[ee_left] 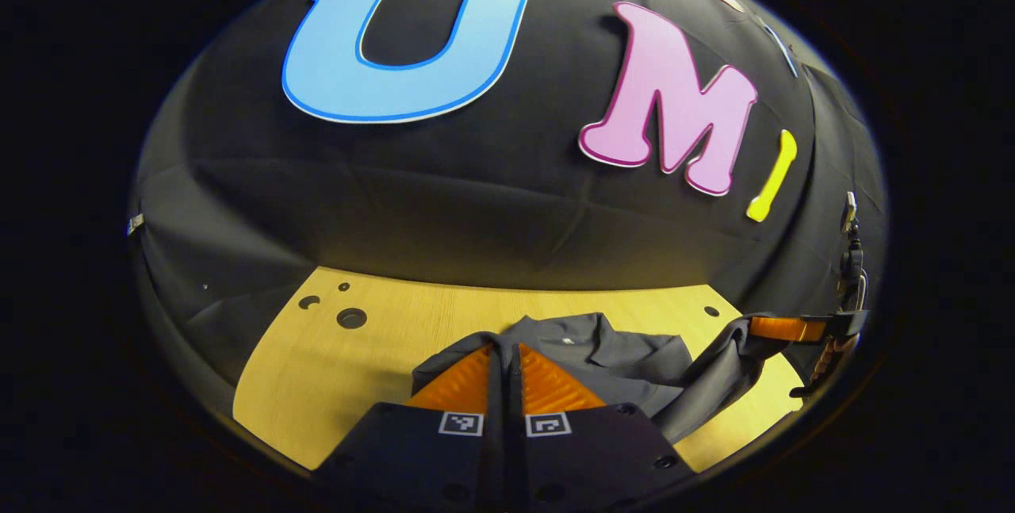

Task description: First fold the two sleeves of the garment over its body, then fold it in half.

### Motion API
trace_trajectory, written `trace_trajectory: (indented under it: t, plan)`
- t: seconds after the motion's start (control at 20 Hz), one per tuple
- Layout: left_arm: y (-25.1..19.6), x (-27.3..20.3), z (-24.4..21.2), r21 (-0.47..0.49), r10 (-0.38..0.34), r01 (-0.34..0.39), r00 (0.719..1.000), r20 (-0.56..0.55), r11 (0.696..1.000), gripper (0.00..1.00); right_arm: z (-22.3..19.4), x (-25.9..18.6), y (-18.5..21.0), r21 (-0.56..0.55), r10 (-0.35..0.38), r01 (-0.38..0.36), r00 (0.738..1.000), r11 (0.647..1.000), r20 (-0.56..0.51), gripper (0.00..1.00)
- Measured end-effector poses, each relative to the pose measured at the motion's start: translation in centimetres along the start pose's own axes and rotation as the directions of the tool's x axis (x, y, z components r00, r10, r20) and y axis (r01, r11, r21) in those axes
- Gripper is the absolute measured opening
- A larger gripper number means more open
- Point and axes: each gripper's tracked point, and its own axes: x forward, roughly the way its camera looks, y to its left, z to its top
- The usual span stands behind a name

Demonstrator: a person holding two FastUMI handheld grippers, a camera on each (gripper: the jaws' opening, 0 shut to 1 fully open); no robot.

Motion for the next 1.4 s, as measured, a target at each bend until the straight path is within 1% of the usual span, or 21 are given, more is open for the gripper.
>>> trace_trajectory:
  t: [0.25, 0.4, 0.55, 0.65, 0.7, 0.75, 0.8, 0.85, 0.9, 0.95, 1.0, 1.05, 1.1, 1.15, 1.2, 1.3, 1.35, 1.4]
  plan:
    - [1.4, 5.3, 0.4, -0.002, 0.012, -0.012, 1.000, 0.021, 1.000, 0.05, 2.0, 4.8, -0.7, -0.038, -0.002, 0.003, 0.999, 0.999, 0.033, 0.07]
    - [2.4, 8.0, 0.5, -0.021, 0.016, -0.015, 0.999, 0.047, 1.000, 0.05, 2.7, 7.8, -1.2, -0.030, -0.003, 0.005, 0.999, 1.000, 0.044, 0.07]
    - [3.9, 10.7, -0.4, -0.039, 0.025, -0.024, 0.999, 0.043, 0.999, 0.05, 2.3, 10.8, -2.1, -0.022, -0.017, 0.018, 0.999, 1.000, 0.040, 0.07]
    - [4.4, 12.1, -1.0, -0.058, 0.029, -0.027, 0.999, 0.038, 0.998, 0.05, 1.4, 12.4, -3.0, -0.020, -0.037, 0.037, 0.999, 0.999, 0.018, 0.07]
    - [4.5, 12.7, -1.5, -0.067, 0.029, -0.026, 0.999, 0.037, 0.997, 0.05, 0.9, 13.0, -3.2, -0.012, -0.039, 0.039, 0.999, 0.999, 0.011, 0.00]
    - [4.8, 13.2, -2.0, -0.073, 0.033, -0.031, 0.999, 0.033, 0.997, 0.05, 0.6, 13.8, -3.5, -0.016, -0.043, 0.043, 0.999, 0.999, 0.014, 0.07]
    - [5.1, 13.6, -2.4, -0.072, 0.046, -0.044, 0.999, 0.028, 0.996, 0.07, -0.1, 14.6, -4.1, -0.026, -0.062, 0.062, 0.998, 0.998, 0.001, 0.07]
    - [5.6, 14.0, -2.8, -0.062, 0.064, -0.063, 0.998, 0.025, 0.996, 0.10, -0.8, 14.9, -4.5, -0.032, -0.071, 0.070, 0.997, 0.997, -0.010, 0.09]
    - [6.2, 14.1, -2.8, -0.046, 0.092, -0.091, 0.995, 0.027, 0.995, 0.14, -1.3, 15.3, -4.7, -0.040, -0.079, 0.078, 0.997, 0.996, -0.019, 0.11]
    - [6.4, 14.2, -2.6, -0.034, 0.107, -0.106, 0.994, 0.028, 0.994, 0.17, -1.8, 15.5, -4.9, -0.060, -0.086, 0.084, 0.996, 0.995, -0.027, 0.17]
    - [6.4, 13.9, -2.4, -0.023, 0.113, -0.113, 0.993, 0.028, 0.993, 0.14, -2.1, 15.7, -5.1, -0.086, -0.094, 0.091, 0.995, 0.992, -0.030, 0.18]
    - [6.5, 13.6, -2.3, -0.009, 0.122, -0.122, 0.992, 0.029, 0.992, 0.28, -2.3, 15.7, -5.1, -0.107, -0.098, 0.093, 0.995, 0.990, -0.036, 0.20]
    - [6.5, 13.2, -2.0, 0.004, 0.128, -0.128, 0.991, 0.035, 0.992, 0.29, -2.4, 15.5, -4.8, -0.119, -0.091, 0.087, 0.995, 0.989, -0.034, 0.23]
    - [6.2, 12.5, -1.2, 0.013, 0.131, -0.132, 0.990, 0.046, 0.991, 0.45, -2.1, 15.3, -4.6, -0.125, -0.089, 0.085, 0.995, 0.989, -0.033, 0.29]
    - [5.9, 11.8, -0.7, 0.021, 0.128, -0.129, 0.990, 0.054, 0.991, 0.61, -1.8, 14.8, -4.7, -0.122, -0.094, 0.090, 0.995, 0.988, -0.030, 0.46]
    - [5.5, 9.8, 0.7, 0.047, 0.133, -0.137, 0.988, 0.077, 0.989, 0.74, -0.6, 13.8, -4.7, -0.100, -0.104, 0.102, 0.995, 0.990, -0.011, 0.79]
    - [5.3, 8.7, 1.4, 0.062, 0.137, -0.143, 0.986, 0.090, 0.988, 0.77, 0.2, 13.0, -4.8, -0.089, -0.109, 0.109, 0.994, 0.990, 0.001, 0.96]
    - [5.2, 7.1, 2.4, 0.073, 0.152, -0.161, 0.981, 0.118, 0.984, 0.84, 1.1, 11.9, -4.8, -0.081, -0.115, 0.116, 0.993, 0.990, 0.018, 0.97]
